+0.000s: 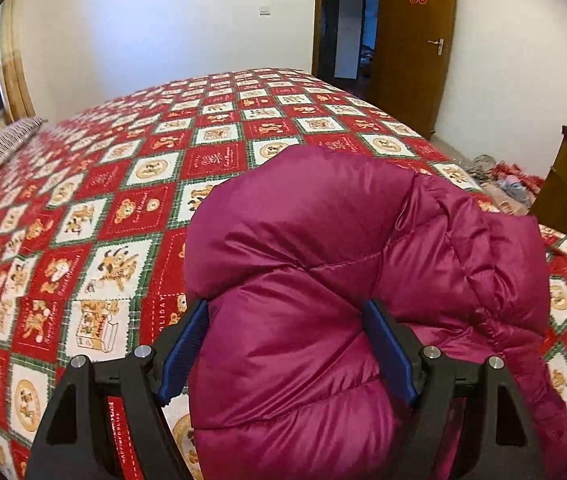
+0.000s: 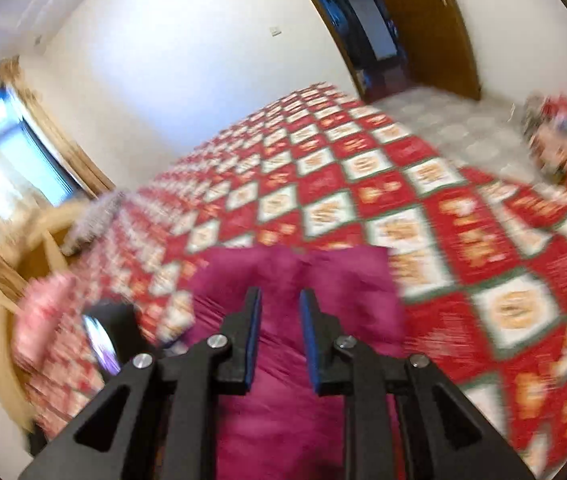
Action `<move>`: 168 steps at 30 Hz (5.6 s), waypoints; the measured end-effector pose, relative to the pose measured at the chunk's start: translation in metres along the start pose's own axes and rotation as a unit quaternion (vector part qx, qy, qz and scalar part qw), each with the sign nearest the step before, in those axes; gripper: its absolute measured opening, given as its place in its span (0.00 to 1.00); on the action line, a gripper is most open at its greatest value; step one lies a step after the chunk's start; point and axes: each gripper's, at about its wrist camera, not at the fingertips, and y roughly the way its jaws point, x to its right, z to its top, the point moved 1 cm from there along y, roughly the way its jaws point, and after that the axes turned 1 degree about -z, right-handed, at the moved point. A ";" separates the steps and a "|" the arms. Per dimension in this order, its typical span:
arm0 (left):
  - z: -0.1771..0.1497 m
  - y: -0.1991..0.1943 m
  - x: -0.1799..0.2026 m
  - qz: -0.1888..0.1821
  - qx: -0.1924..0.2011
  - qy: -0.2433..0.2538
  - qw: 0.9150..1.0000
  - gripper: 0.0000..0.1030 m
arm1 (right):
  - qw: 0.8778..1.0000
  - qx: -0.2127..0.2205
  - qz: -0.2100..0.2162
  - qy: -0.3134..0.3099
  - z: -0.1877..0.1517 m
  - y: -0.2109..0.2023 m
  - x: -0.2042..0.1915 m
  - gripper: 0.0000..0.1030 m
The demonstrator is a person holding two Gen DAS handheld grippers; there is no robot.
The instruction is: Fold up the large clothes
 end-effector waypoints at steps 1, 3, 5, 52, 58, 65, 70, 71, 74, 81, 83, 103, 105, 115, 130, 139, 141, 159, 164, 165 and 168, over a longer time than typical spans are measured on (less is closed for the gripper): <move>0.000 0.001 0.000 0.006 0.001 0.002 1.000 0.77 | 1.000 -0.001 0.002 0.009 0.001 0.011 -0.002 0.23; 0.000 0.003 0.000 0.013 0.002 0.007 1.000 0.77 | 1.000 -0.008 -0.020 0.022 0.001 0.038 0.001 0.23; -0.001 0.003 0.001 0.018 0.004 0.010 1.000 0.77 | 0.997 -0.021 -0.065 0.032 -0.007 0.065 0.015 0.23; 0.026 0.089 0.030 0.100 -0.024 0.075 0.992 0.99 | 0.990 0.002 -0.132 -0.042 -0.056 0.091 0.073 0.00; 0.027 0.088 0.029 0.098 -0.023 0.073 0.992 0.99 | 0.992 0.008 -0.122 -0.042 -0.060 0.094 0.085 0.00; 0.022 0.050 0.015 0.029 -0.039 0.070 0.996 0.99 | 0.990 0.012 -0.127 -0.054 -0.063 0.093 0.084 0.00; -0.012 -0.010 -0.008 0.025 -0.007 0.021 0.999 0.99 | 0.991 0.014 -0.125 -0.051 -0.063 0.093 0.085 0.00; -0.021 -0.012 -0.010 0.026 -0.012 0.007 1.000 0.99 | 0.991 0.014 -0.126 -0.052 -0.063 0.093 0.085 0.00; -0.042 -0.007 -0.012 0.027 -0.009 -0.022 0.999 0.99 | 0.990 0.015 -0.130 -0.056 -0.064 0.092 0.082 0.00; -0.048 0.005 -0.009 0.047 0.017 -0.002 0.999 0.99 | 0.991 0.015 -0.123 -0.048 -0.063 0.092 0.085 0.00; -0.048 0.009 -0.003 0.065 0.021 0.009 0.998 0.99 | 0.992 0.016 -0.120 -0.045 -0.063 0.092 0.087 0.00; -0.029 -0.052 -0.059 -0.014 0.029 -0.030 0.999 0.99 | 0.993 0.041 -0.108 -0.032 -0.067 -0.007 0.080 0.55; -0.023 -0.047 -0.073 -0.038 0.019 -0.070 0.997 0.99 | 0.995 0.035 -0.089 -0.017 -0.064 -0.012 0.085 0.55; -0.047 0.005 -0.062 -0.152 -0.056 -0.142 0.976 0.99 | 0.997 -0.055 -0.035 -0.030 -0.072 0.045 0.088 0.69; -0.045 0.025 -0.045 -0.198 -0.066 -0.092 0.974 0.98 | 0.994 -0.090 0.007 -0.053 -0.090 0.067 0.079 0.58; -0.064 -0.016 -0.050 -0.219 -0.054 -0.082 0.971 0.69 | 0.994 -0.104 0.032 -0.017 -0.122 0.037 0.062 0.30; -0.069 -0.027 -0.053 -0.227 -0.054 -0.091 0.968 0.68 | 0.994 -0.097 0.044 -0.005 -0.133 0.023 0.059 0.28; -0.011 -0.086 0.125 -0.311 -0.027 0.008 0.950 0.65 | 0.997 0.057 -0.043 0.001 -0.087 -0.155 0.114 0.26; -0.018 -0.070 0.184 -0.286 -0.042 0.046 0.956 0.65 | 0.995 0.059 -0.073 0.045 -0.083 -0.161 0.169 0.26; -0.021 -0.066 0.194 -0.277 -0.045 0.055 0.958 0.65 | 0.994 0.057 -0.079 0.054 -0.084 -0.160 0.180 0.26; -0.034 -0.045 0.217 -0.251 -0.067 0.080 0.962 0.65 | 0.990 0.046 -0.103 0.081 -0.090 -0.147 0.213 0.26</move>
